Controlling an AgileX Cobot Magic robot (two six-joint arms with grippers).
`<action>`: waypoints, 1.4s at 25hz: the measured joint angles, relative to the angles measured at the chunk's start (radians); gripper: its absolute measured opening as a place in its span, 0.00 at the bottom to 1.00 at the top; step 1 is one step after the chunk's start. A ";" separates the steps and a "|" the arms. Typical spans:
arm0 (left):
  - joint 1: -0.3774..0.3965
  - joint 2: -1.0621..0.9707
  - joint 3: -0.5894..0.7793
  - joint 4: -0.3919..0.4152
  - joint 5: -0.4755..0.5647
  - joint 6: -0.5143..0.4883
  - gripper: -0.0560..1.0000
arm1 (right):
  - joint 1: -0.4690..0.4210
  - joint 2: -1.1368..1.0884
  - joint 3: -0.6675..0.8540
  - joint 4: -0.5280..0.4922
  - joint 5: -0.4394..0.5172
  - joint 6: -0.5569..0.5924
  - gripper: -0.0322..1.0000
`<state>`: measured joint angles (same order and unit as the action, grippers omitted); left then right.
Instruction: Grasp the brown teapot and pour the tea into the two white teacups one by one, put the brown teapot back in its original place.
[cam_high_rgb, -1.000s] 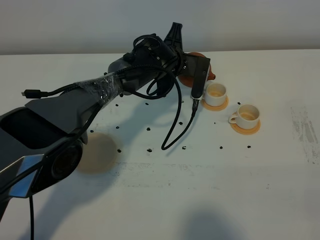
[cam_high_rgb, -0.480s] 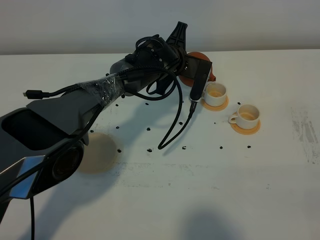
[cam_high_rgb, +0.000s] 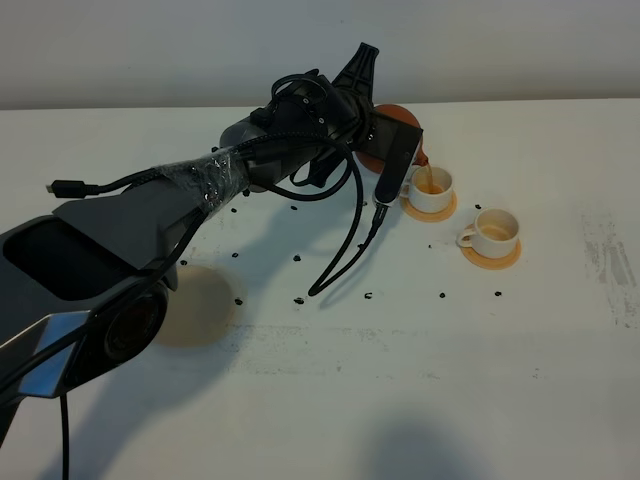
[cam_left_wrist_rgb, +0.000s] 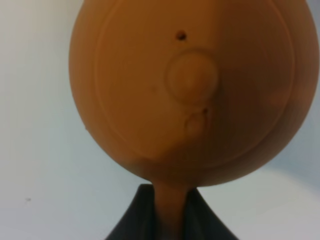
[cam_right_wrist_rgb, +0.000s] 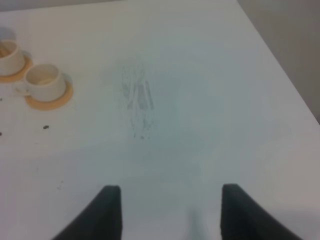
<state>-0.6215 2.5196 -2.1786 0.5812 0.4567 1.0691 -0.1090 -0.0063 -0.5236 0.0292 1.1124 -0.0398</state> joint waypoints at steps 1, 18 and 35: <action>0.000 0.000 0.000 0.004 -0.005 0.000 0.13 | 0.000 0.000 0.000 0.000 0.000 0.000 0.45; 0.000 0.000 0.000 0.004 -0.047 0.027 0.13 | 0.000 0.000 0.000 0.000 0.000 0.000 0.45; 0.000 0.001 0.000 0.038 -0.049 0.034 0.13 | 0.000 0.000 0.000 0.000 0.000 0.000 0.45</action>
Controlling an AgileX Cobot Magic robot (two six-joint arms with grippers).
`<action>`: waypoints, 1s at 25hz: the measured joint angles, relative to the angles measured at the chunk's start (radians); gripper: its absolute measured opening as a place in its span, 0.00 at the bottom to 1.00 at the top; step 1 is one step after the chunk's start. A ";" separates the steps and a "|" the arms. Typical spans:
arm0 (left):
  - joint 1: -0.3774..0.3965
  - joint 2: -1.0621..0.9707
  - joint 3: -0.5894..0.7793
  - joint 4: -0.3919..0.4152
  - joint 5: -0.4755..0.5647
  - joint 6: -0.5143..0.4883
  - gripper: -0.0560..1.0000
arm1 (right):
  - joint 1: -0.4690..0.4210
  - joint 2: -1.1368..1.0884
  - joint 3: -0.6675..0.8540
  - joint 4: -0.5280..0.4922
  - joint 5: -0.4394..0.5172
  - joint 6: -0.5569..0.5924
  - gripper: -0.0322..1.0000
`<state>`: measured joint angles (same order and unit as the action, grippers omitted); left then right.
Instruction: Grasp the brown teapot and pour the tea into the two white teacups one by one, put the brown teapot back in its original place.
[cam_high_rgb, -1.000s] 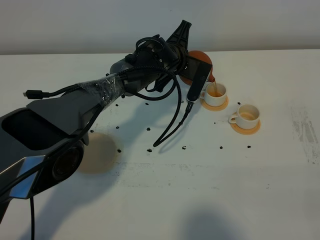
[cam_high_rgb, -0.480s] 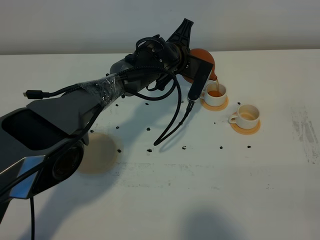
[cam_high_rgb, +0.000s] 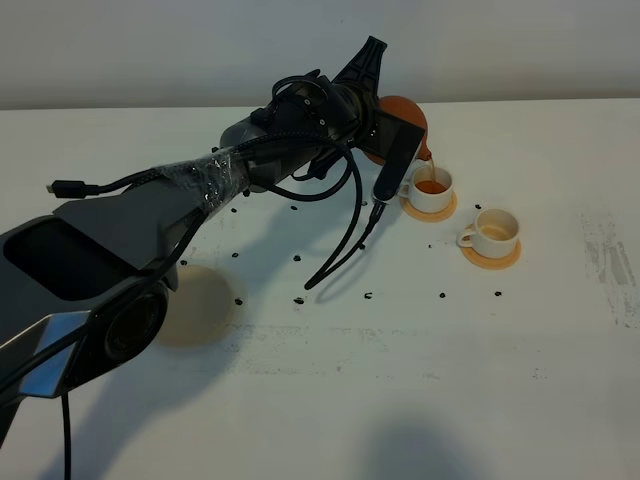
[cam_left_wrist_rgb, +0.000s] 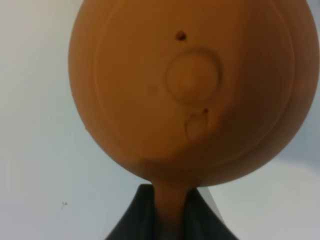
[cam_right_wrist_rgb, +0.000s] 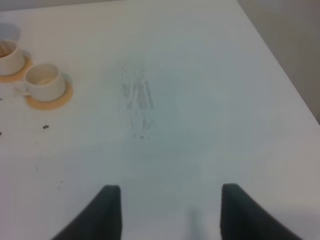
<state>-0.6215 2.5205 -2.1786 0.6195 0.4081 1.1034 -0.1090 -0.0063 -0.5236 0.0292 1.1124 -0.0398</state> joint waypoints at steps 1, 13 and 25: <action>0.000 0.000 0.000 0.002 0.000 0.006 0.13 | 0.000 0.000 0.000 0.000 0.000 0.000 0.45; 0.000 0.000 0.000 0.007 0.001 0.047 0.13 | 0.000 0.000 0.000 0.000 0.000 0.000 0.45; 0.000 0.000 0.000 0.013 0.001 0.063 0.13 | 0.000 0.000 0.000 0.000 0.000 0.000 0.45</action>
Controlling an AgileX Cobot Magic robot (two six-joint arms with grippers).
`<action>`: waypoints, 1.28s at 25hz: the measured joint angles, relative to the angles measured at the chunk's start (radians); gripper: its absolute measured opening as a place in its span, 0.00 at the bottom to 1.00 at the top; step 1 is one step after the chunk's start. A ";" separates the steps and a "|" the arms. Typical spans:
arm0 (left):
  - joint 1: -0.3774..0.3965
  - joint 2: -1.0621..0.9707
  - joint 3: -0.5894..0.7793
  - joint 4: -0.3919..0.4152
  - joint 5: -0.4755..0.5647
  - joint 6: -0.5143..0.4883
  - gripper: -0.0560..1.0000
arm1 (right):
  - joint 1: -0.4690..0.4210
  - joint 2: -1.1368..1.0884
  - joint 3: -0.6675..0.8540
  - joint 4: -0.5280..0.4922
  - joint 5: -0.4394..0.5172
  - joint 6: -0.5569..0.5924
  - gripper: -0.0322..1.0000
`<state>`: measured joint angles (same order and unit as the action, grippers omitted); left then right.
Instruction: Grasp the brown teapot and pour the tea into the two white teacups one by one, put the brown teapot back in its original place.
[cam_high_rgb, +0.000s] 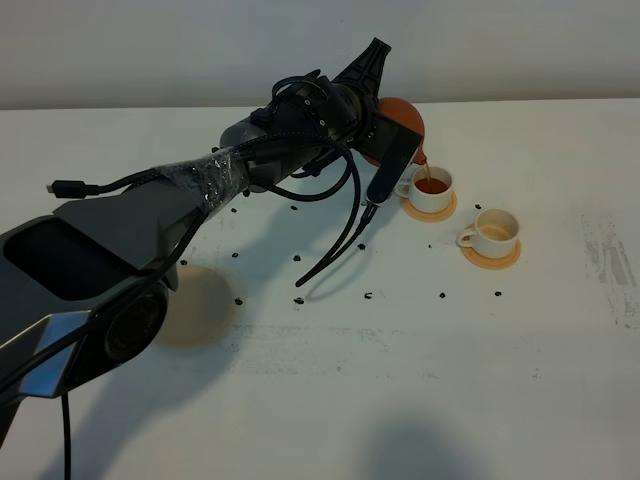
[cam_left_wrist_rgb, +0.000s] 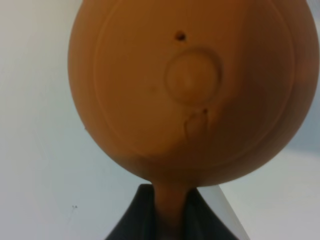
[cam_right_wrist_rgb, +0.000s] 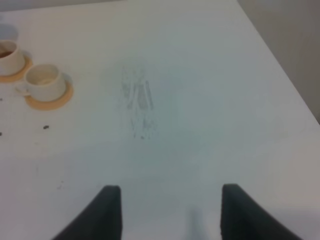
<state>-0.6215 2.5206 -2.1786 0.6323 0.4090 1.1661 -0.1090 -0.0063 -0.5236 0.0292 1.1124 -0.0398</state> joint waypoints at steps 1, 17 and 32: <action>0.000 0.000 0.000 0.000 0.000 0.000 0.13 | 0.000 0.000 0.000 0.000 0.000 0.000 0.45; 0.001 0.000 0.000 0.001 -0.001 0.021 0.13 | 0.000 0.000 0.000 0.000 0.000 0.000 0.45; 0.001 0.000 0.000 0.002 -0.006 0.029 0.13 | 0.000 0.000 0.000 0.000 0.000 0.000 0.45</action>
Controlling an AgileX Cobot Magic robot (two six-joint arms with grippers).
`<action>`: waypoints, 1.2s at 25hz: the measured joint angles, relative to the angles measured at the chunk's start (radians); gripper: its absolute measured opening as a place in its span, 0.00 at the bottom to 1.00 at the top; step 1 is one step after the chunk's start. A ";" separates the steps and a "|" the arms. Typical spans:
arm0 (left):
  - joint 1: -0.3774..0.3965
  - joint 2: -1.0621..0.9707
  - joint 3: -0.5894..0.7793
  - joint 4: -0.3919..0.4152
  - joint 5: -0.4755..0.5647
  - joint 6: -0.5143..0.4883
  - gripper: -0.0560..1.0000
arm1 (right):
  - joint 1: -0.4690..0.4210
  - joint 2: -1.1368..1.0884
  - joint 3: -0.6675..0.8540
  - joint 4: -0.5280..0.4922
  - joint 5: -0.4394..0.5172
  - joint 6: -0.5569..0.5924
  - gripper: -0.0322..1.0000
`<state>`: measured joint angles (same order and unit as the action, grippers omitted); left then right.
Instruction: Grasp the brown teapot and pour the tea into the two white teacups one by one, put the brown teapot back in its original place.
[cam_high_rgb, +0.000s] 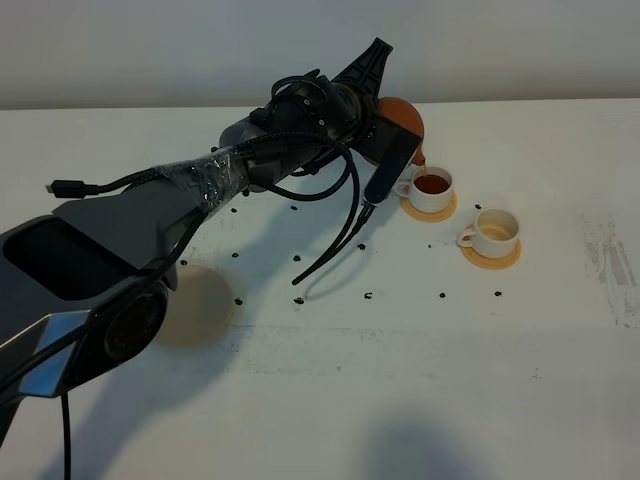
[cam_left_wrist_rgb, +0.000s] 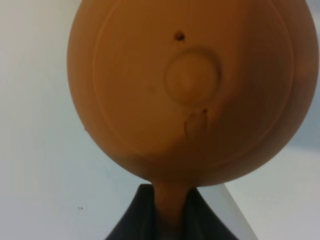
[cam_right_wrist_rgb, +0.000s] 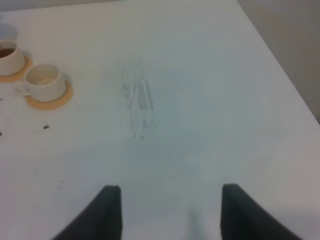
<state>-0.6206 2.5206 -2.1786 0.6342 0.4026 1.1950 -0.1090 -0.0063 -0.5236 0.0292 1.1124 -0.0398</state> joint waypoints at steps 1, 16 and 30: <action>0.000 0.000 0.000 0.000 -0.001 0.000 0.13 | 0.000 0.000 0.000 0.000 0.000 0.000 0.45; 0.000 0.000 0.000 0.000 -0.005 0.027 0.13 | 0.000 0.000 0.000 0.000 0.000 0.000 0.45; 0.002 0.000 0.000 -0.010 -0.005 0.028 0.13 | 0.000 0.000 0.000 0.000 0.000 0.000 0.45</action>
<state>-0.6187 2.5206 -2.1786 0.6240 0.3974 1.2230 -0.1090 -0.0063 -0.5236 0.0292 1.1124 -0.0398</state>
